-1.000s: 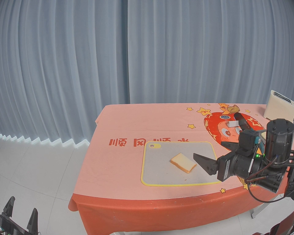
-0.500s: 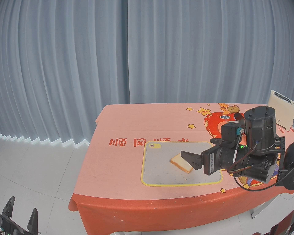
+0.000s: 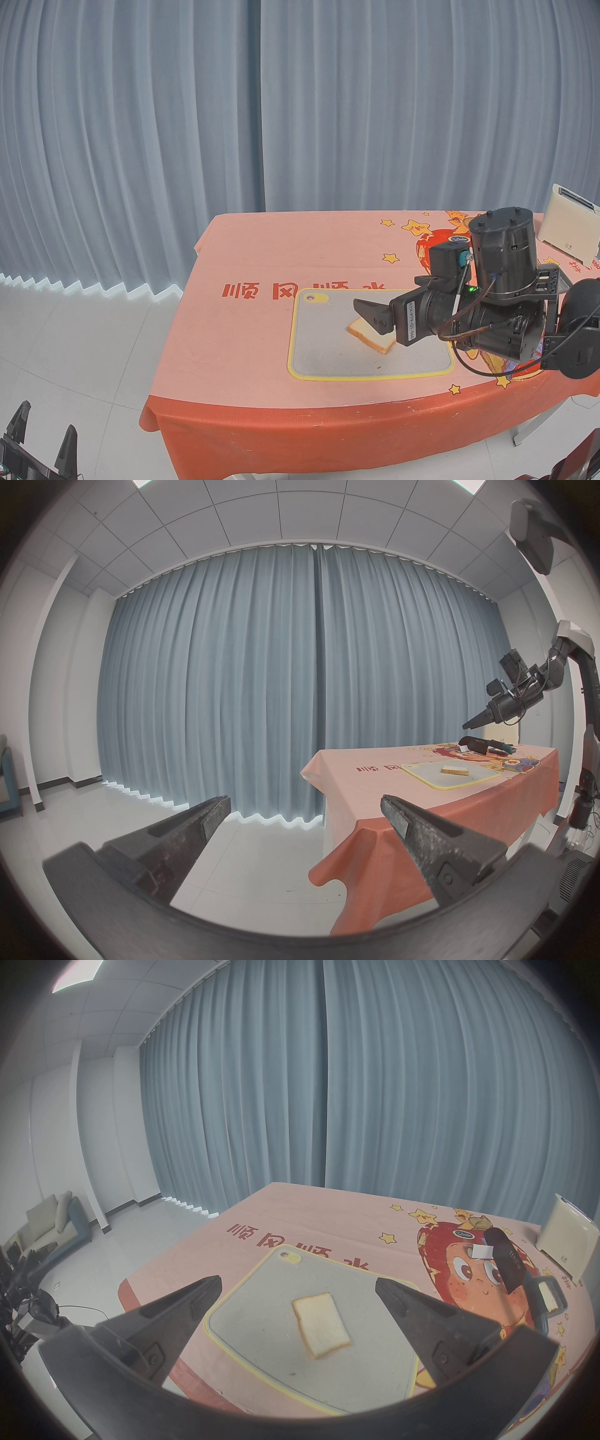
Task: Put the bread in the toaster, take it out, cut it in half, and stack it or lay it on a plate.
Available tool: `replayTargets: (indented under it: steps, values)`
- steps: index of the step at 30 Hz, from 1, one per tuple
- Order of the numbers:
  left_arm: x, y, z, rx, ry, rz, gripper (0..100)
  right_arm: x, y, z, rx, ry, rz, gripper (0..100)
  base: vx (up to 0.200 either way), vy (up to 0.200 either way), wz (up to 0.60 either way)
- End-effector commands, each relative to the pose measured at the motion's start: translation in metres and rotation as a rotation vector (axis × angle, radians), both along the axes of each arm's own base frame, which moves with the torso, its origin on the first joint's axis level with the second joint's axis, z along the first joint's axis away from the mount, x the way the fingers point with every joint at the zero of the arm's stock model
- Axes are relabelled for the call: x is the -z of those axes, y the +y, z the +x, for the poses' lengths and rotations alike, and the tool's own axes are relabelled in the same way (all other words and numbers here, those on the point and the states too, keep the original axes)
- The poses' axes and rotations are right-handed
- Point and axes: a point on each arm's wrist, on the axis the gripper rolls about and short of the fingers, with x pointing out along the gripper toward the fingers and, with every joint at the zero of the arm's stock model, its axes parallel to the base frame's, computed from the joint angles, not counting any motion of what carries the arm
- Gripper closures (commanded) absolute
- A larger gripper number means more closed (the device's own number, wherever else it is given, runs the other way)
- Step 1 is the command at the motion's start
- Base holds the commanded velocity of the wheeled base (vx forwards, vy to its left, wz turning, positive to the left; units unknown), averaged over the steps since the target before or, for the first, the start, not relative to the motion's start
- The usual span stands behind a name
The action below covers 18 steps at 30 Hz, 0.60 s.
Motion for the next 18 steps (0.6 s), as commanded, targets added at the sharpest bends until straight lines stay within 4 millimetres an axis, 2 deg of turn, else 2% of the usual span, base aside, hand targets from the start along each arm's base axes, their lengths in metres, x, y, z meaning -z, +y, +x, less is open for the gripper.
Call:
replayTargets:
  steps: [1, 11, 18]
  values:
    - [0.005, 0.0, 0.0, 0.0, 0.001, 0.0, 0, 0.009, 0.005, 0.005, 0.0, 0.02, -0.019, 0, 0.0, 0.0, 0.0]
    - [0.005, 0.0, 0.0, 0.0, 0.001, 0.0, 0, 0.004, 0.007, 0.015, 0.019, 0.005, -0.003, 0, 0.0, 0.0, 0.0]
    - [0.005, 0.0, 0.0, 0.0, 0.001, 0.0, 0, 0.007, 0.007, 0.015, 0.017, 0.012, -0.011, 0, 0.0, 0.0, 0.0]
